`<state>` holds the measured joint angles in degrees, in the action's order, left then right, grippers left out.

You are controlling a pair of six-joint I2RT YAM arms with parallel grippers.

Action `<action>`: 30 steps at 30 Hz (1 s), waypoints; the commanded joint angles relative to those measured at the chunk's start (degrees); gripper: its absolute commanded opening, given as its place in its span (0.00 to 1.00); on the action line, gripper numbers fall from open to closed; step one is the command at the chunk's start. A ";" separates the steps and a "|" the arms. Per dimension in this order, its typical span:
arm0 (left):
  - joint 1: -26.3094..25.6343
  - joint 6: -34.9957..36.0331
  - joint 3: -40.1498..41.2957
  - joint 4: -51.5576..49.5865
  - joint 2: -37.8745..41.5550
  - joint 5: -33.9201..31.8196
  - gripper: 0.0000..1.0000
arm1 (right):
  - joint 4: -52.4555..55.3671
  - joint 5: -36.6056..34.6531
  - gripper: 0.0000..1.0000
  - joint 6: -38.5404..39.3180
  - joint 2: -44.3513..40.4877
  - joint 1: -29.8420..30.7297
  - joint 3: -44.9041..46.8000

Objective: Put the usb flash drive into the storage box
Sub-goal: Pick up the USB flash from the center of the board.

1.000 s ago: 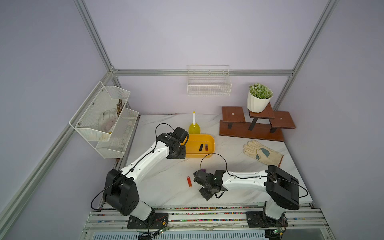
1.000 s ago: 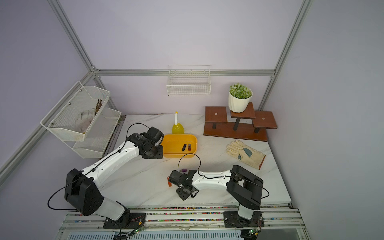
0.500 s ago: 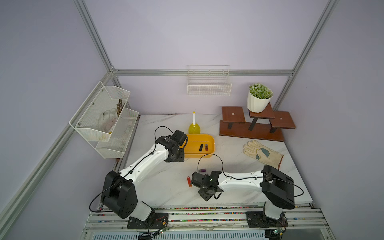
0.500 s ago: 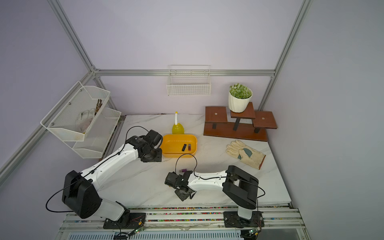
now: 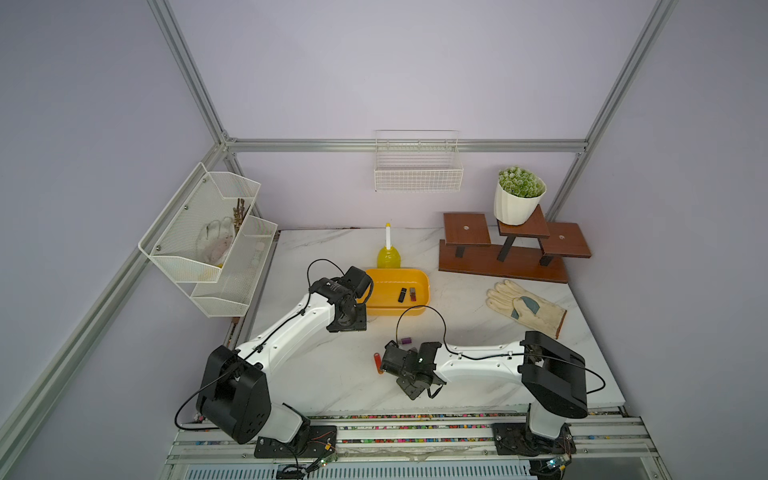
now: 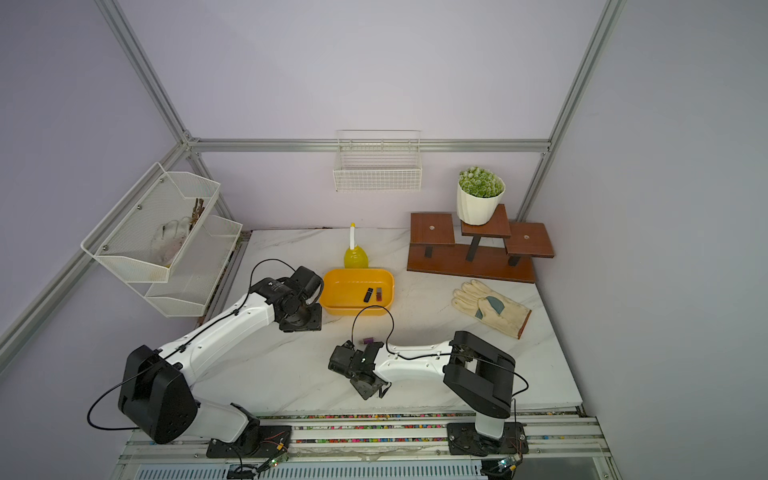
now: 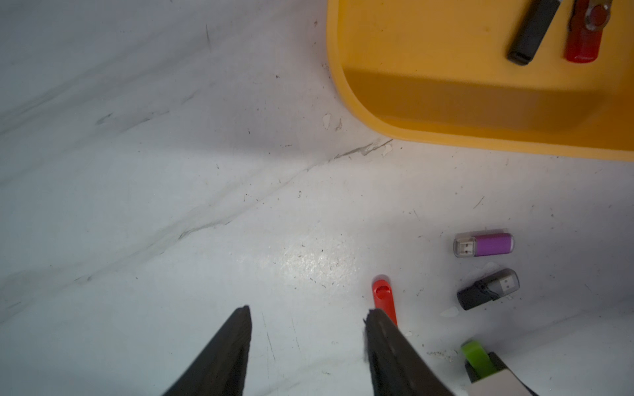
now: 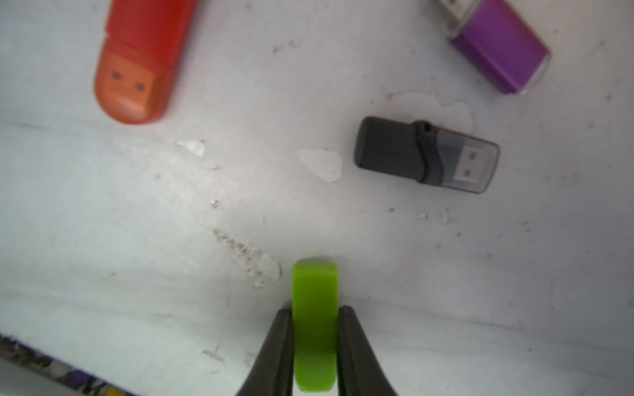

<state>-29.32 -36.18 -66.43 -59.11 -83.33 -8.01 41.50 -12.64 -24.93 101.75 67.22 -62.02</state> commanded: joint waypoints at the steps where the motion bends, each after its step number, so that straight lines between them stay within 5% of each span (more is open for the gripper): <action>1: -1.67 -3.09 1.55 1.49 1.79 1.91 0.58 | 1.89 -4.27 0.00 -2.05 -3.15 -3.68 1.26; 14: -10.91 -13.56 4.63 6.72 -2.43 2.24 0.59 | 3.93 -7.76 0.00 2.71 -13.03 -17.82 3.79; 30: -16.47 -19.84 6.97 11.40 -10.61 4.03 0.56 | 3.49 -6.08 0.00 4.65 -18.98 -22.38 6.33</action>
<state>-45.52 -53.82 -59.94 -48.88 -94.41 -4.45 44.58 -18.55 -20.67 83.99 45.39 -56.51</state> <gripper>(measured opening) 0.562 0.217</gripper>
